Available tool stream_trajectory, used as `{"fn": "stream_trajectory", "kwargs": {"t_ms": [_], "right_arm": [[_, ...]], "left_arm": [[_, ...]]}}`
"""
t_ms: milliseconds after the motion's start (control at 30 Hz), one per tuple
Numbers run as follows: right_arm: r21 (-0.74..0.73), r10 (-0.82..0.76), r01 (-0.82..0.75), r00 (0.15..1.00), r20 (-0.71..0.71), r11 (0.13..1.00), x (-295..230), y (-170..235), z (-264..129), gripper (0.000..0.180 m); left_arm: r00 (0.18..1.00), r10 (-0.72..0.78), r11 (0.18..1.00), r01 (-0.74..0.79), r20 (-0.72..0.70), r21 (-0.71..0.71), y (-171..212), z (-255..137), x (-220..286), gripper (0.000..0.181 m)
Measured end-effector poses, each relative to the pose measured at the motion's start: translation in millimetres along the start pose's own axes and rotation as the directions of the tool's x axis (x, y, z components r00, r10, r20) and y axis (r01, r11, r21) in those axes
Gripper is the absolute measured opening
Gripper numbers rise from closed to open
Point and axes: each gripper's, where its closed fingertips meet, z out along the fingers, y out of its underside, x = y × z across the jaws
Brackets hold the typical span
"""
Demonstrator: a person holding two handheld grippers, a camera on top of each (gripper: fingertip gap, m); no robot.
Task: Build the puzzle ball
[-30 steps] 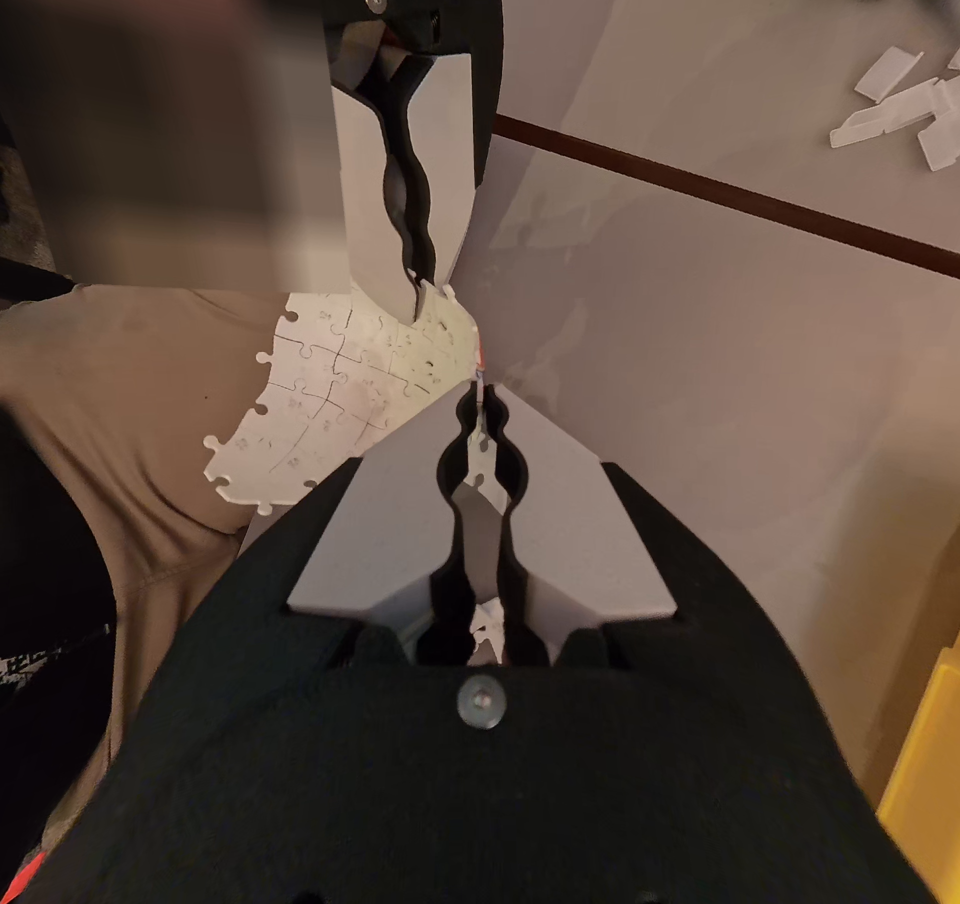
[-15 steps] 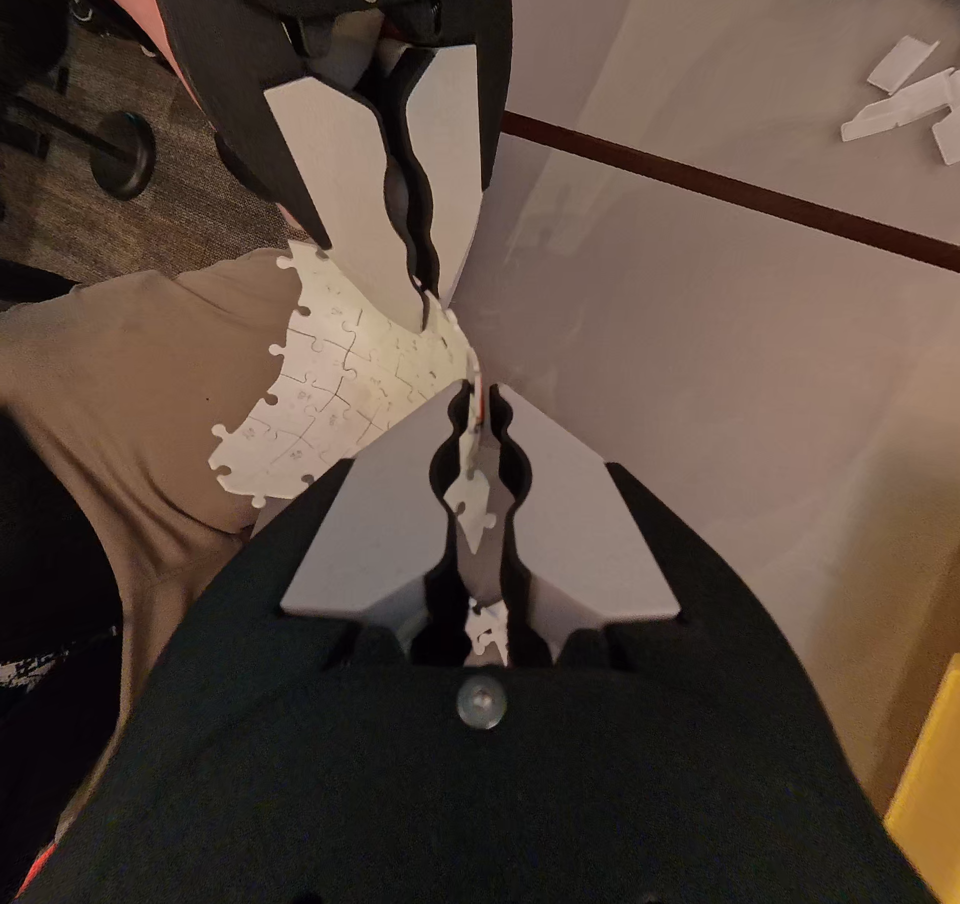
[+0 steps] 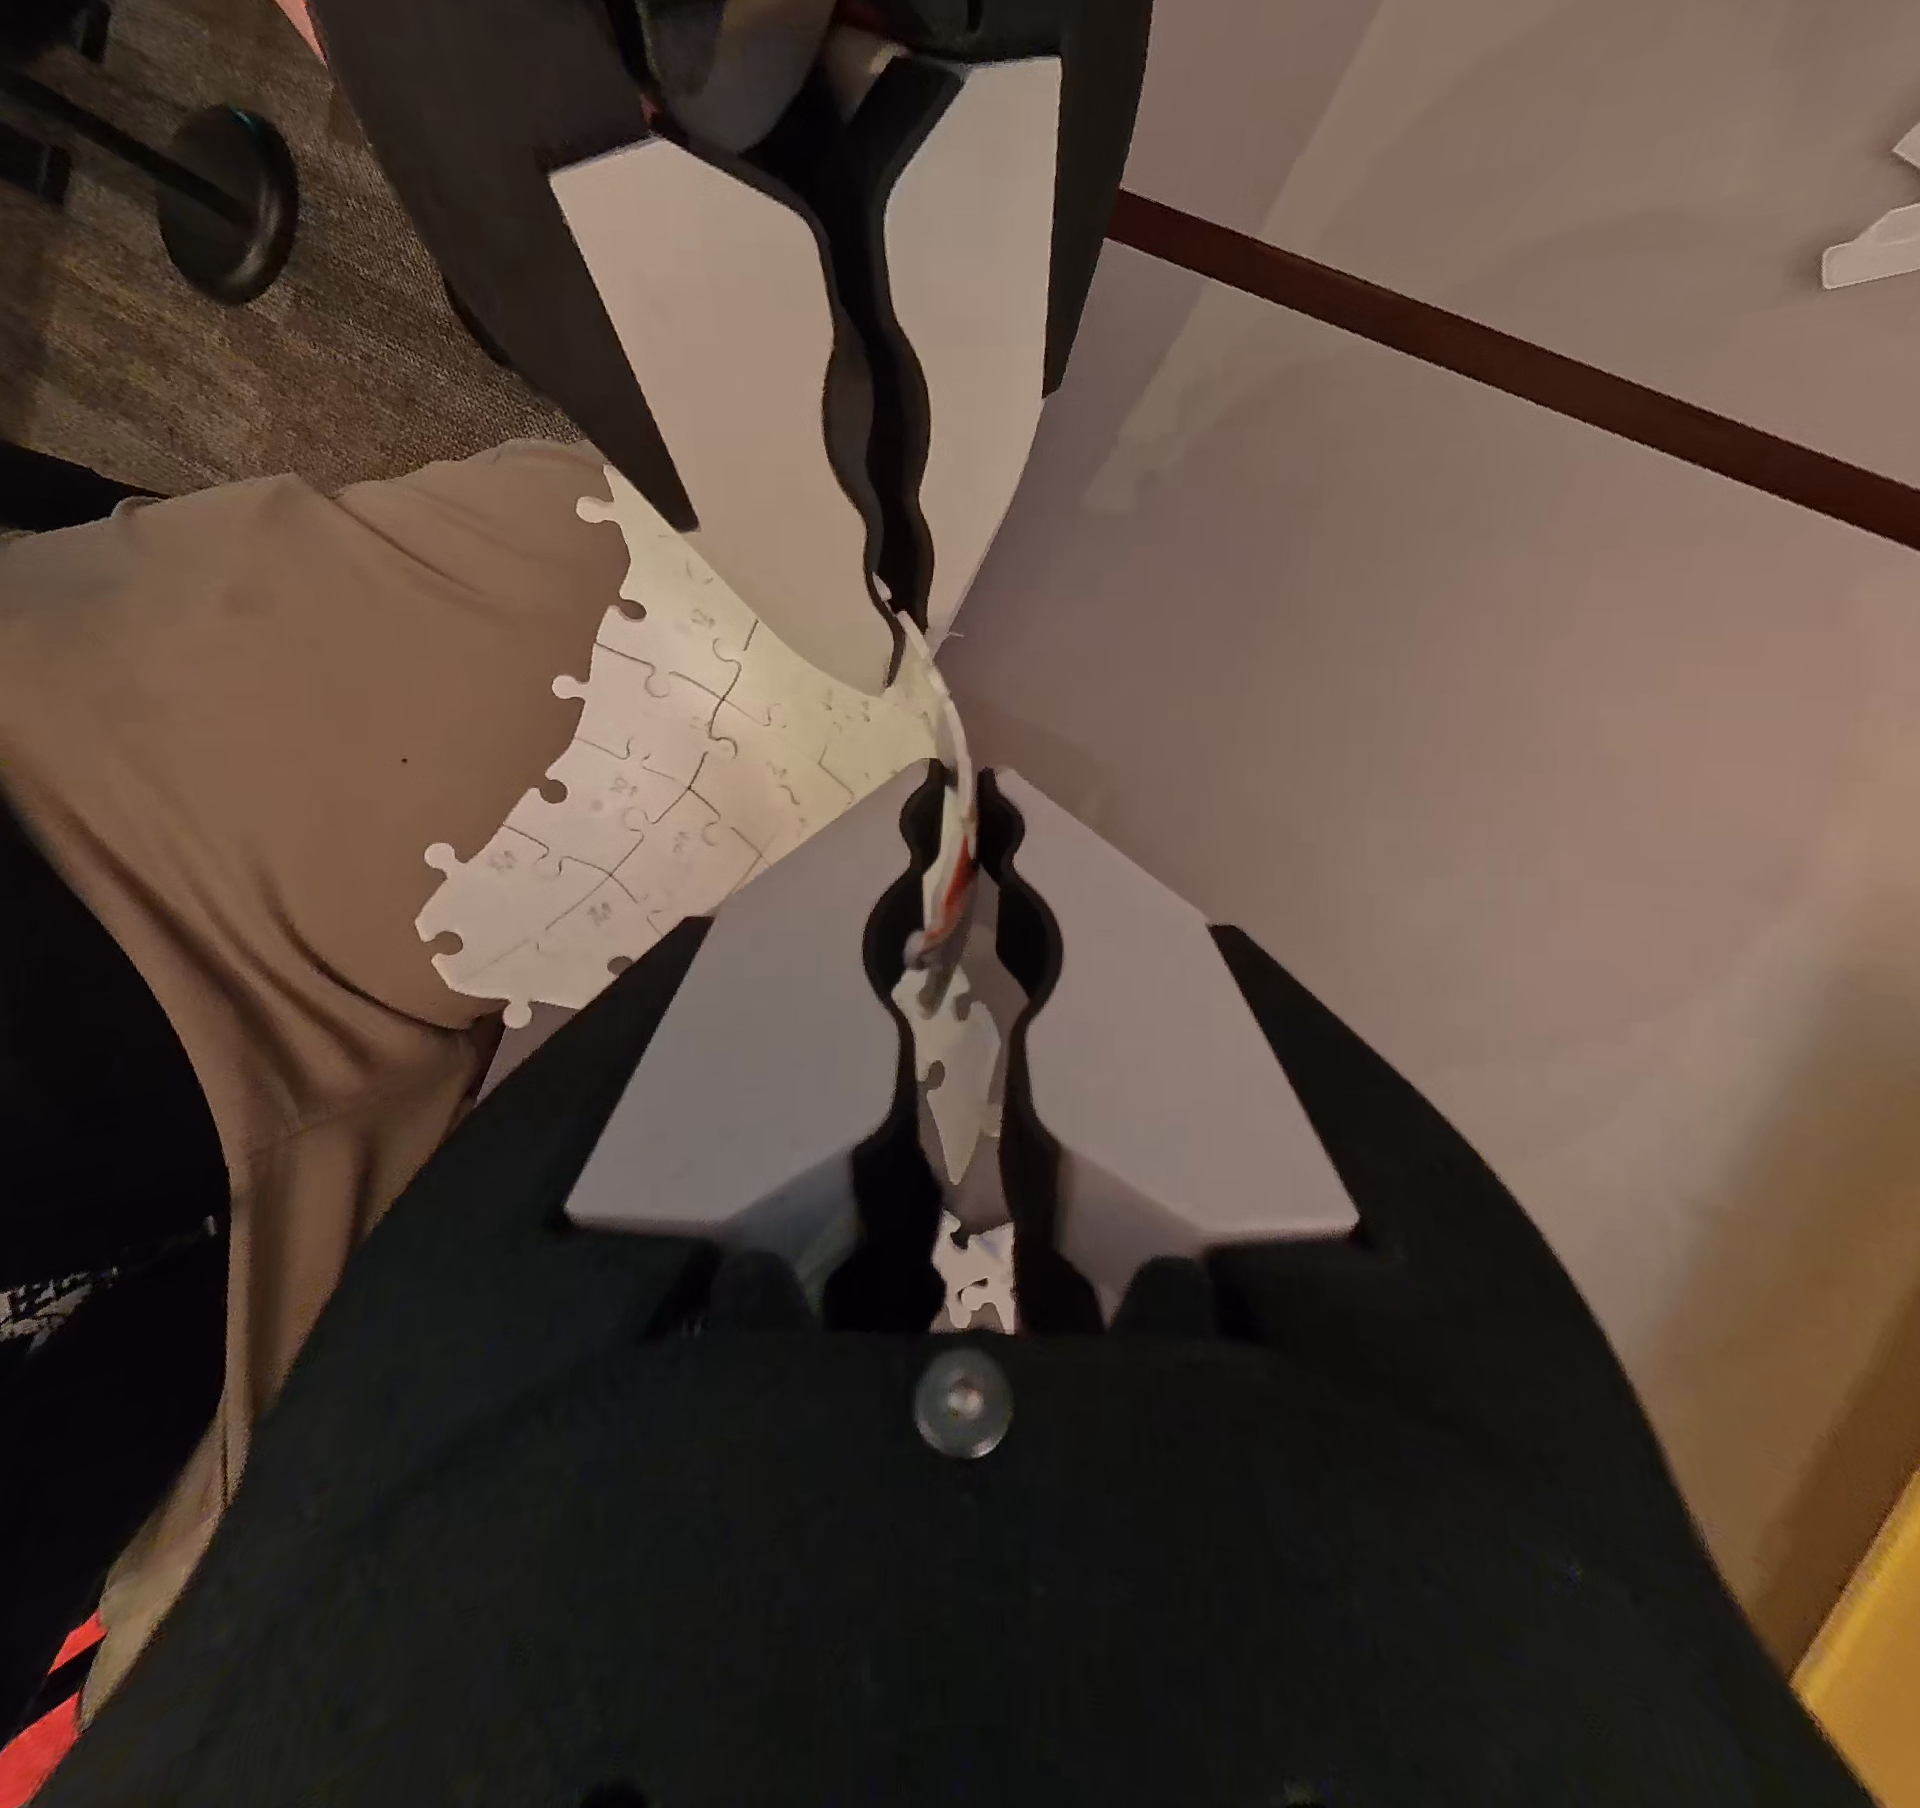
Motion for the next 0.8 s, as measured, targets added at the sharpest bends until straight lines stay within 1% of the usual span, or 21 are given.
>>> {"fn": "stream_trajectory", "kwargs": {"t_ms": [333,633,800], "right_arm": [[-0.019,0.004,-0.004,1.000,-0.014,1.000,-1.2,1.3,-0.6,0.001],[0.008,0.043,-0.043,0.999,0.016,0.999,0.1,-0.4,0.5,0.003],[0.007,0.046,-0.047,0.998,0.035,0.999,-0.8,1.2,2.1,0.001]], "left_arm": [[1.000,0.007,1.000,-0.007,0.007,0.000,-1.5,0.3,-0.4,0.003],[1.000,0.011,1.000,-0.011,0.009,0.009,-2.9,-1.6,-0.3,0.003],[1.000,0.012,1.000,-0.012,-0.008,0.026,-5.5,-1.2,1.2,0.008]]}}
